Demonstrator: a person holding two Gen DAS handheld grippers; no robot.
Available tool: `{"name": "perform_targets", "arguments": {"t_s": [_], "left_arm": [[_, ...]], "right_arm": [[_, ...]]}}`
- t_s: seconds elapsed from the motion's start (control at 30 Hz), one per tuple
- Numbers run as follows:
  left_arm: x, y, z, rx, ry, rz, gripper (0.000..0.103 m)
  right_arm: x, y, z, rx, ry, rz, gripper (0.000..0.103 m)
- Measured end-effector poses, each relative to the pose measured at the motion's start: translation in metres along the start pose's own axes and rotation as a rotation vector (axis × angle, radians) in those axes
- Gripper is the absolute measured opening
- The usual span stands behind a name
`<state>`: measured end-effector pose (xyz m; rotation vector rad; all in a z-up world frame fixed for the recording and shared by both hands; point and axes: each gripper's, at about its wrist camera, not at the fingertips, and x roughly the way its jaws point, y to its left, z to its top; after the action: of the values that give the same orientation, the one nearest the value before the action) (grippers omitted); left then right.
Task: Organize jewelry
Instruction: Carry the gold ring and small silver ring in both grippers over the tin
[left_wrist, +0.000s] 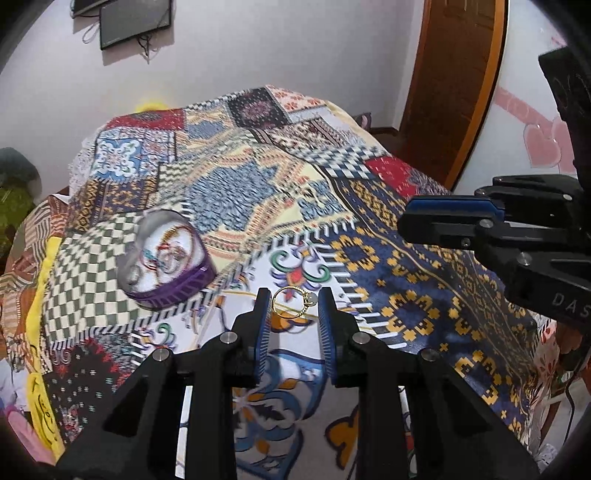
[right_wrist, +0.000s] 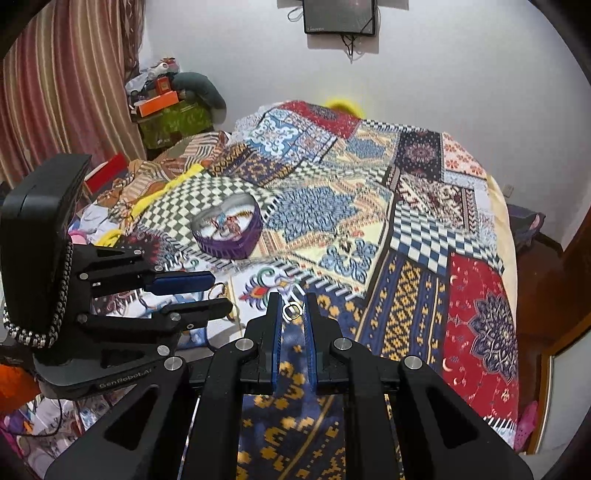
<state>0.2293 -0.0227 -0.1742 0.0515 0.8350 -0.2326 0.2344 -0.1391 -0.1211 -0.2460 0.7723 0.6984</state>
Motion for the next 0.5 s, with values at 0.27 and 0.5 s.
{"name": "perform_targets", "arguments": {"t_s": [0.27, 0.5], "left_arm": [[-0.032, 0.026, 0.011, -0.036, -0.078, 0.03, 0.024], [-0.053, 0.051, 0.017, -0.076, -0.138, 0.049, 0.024]], "right_arm": [[-0.002, 0.015, 0.023, -0.009, -0.046, 0.009, 0.01], [0.002, 0.029, 0.042, -0.021, -0.076, 0.032, 0.01]]}}
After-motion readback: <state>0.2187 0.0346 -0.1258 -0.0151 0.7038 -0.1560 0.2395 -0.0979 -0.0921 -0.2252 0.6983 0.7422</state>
